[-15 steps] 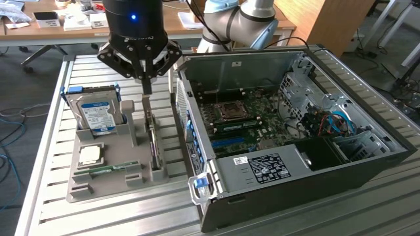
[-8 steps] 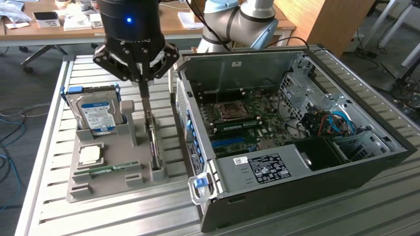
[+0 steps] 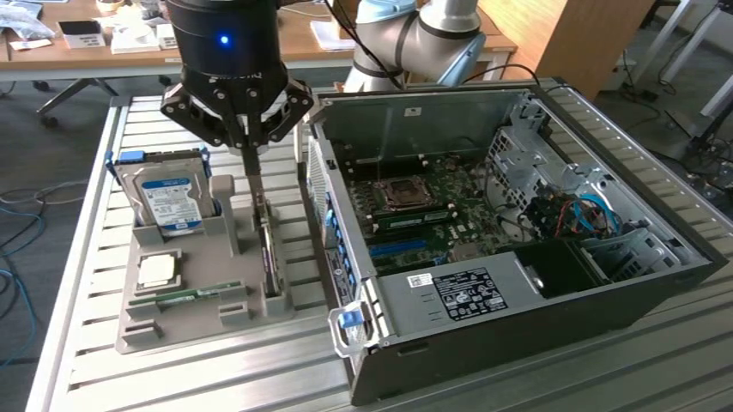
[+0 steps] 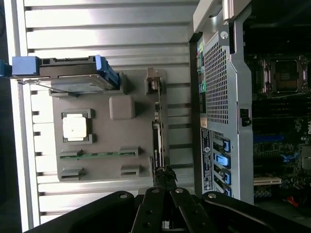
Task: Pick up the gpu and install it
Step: 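Reach for the gpu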
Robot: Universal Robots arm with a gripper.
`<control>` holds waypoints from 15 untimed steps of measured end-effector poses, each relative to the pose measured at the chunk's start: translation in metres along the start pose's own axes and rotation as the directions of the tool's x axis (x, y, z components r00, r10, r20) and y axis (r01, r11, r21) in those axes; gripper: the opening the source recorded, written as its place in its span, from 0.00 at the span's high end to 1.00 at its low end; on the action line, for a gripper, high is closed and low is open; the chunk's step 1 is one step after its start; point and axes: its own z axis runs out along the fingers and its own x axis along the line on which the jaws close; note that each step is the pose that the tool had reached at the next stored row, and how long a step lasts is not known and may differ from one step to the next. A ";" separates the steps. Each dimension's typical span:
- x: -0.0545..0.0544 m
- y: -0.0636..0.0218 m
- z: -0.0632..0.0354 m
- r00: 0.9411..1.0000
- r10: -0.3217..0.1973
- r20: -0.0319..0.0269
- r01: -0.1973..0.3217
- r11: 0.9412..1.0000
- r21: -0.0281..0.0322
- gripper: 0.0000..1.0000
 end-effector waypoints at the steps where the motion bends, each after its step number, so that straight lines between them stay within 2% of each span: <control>1: 0.000 0.0000 0.0000 1.000 0.000 0.000 0.000 1.000 0.000 0.89; 7: 0.001 -0.0004 0.0068 1.000 0.000 0.000 0.000 1.000 0.000 0.89; 15: 0.005 -0.0007 0.0080 1.000 0.000 0.000 0.000 1.000 0.000 0.89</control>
